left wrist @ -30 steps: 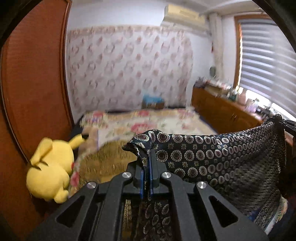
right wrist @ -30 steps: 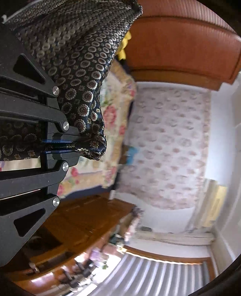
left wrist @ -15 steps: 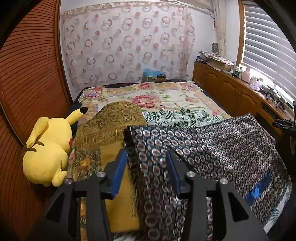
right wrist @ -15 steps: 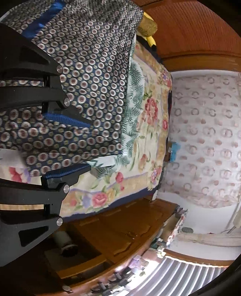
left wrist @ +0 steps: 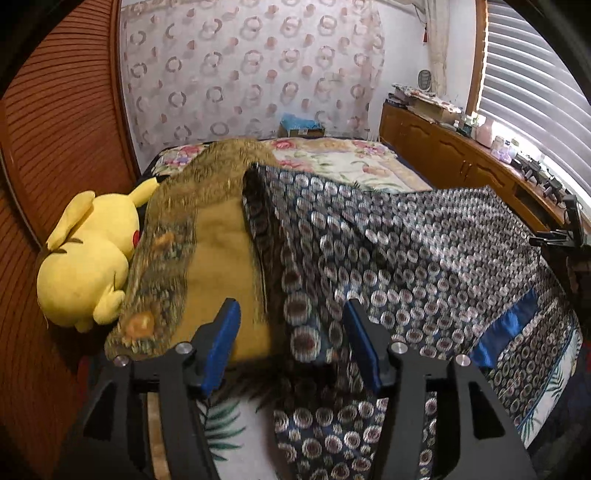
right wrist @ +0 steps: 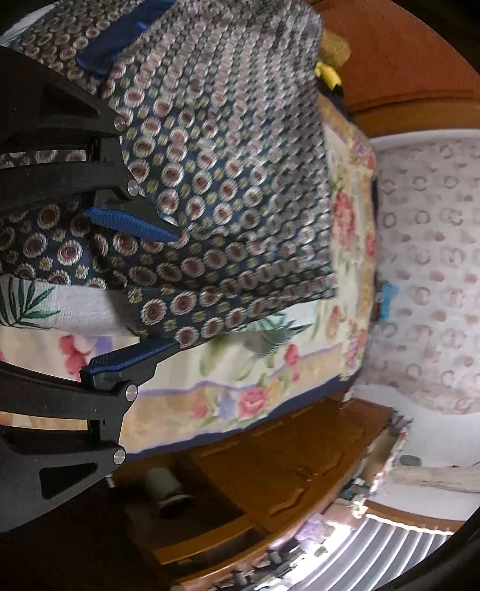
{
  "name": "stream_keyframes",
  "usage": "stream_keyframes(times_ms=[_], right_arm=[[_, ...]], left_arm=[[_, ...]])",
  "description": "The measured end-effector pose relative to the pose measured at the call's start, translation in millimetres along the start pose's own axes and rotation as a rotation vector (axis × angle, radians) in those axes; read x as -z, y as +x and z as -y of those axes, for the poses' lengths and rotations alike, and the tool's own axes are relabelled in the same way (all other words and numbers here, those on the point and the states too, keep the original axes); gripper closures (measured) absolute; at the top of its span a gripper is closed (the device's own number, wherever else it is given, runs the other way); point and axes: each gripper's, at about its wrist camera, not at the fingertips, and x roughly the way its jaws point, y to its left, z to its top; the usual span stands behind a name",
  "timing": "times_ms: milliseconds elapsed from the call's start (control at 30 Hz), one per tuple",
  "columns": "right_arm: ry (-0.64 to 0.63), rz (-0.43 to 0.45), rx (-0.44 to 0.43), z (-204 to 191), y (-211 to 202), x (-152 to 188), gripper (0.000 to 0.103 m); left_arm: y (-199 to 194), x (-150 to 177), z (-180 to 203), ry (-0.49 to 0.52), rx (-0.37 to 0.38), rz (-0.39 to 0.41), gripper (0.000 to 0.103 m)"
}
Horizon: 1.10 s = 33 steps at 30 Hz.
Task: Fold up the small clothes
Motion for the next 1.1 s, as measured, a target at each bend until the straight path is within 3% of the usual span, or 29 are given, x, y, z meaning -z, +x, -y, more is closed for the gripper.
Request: stream_keyframes(times_ms=[67, 167, 200, 267, 567, 733, 867, 1100], right_arm=[[-0.005, -0.026, 0.004, -1, 9, 2, 0.049], [-0.011, -0.04, -0.019, -2, 14, 5, 0.076], [-0.019, -0.042, -0.034, -4, 14, 4, 0.092], [-0.038, -0.047, -0.043, -7, 12, 2, 0.101], [-0.022, 0.096, -0.224, -33, -45, -22, 0.103], [0.036, 0.26, -0.316, -41, -100, -47, 0.103], [0.067, 0.319, -0.251, -32, -118, -59, 0.103], [0.079, 0.217, -0.161, -16, -91, -35, 0.103]], left_arm=[[1, 7, 1, -0.001, 0.004, -0.005, 0.046], [1, 14, 2, 0.001, 0.007, -0.012, 0.046], [2, 17, 2, 0.0, 0.009, -0.015, 0.046], [2, 19, 2, -0.005, 0.012, -0.017, 0.046], [-3, 20, 7, -0.002, 0.017, -0.003, 0.046], [-4, 19, 8, -0.007, 0.007, 0.002, 0.046], [-7, 17, 7, -0.016, -0.001, 0.013, 0.046], [-11, 18, 4, -0.02, -0.011, 0.031, 0.046]])
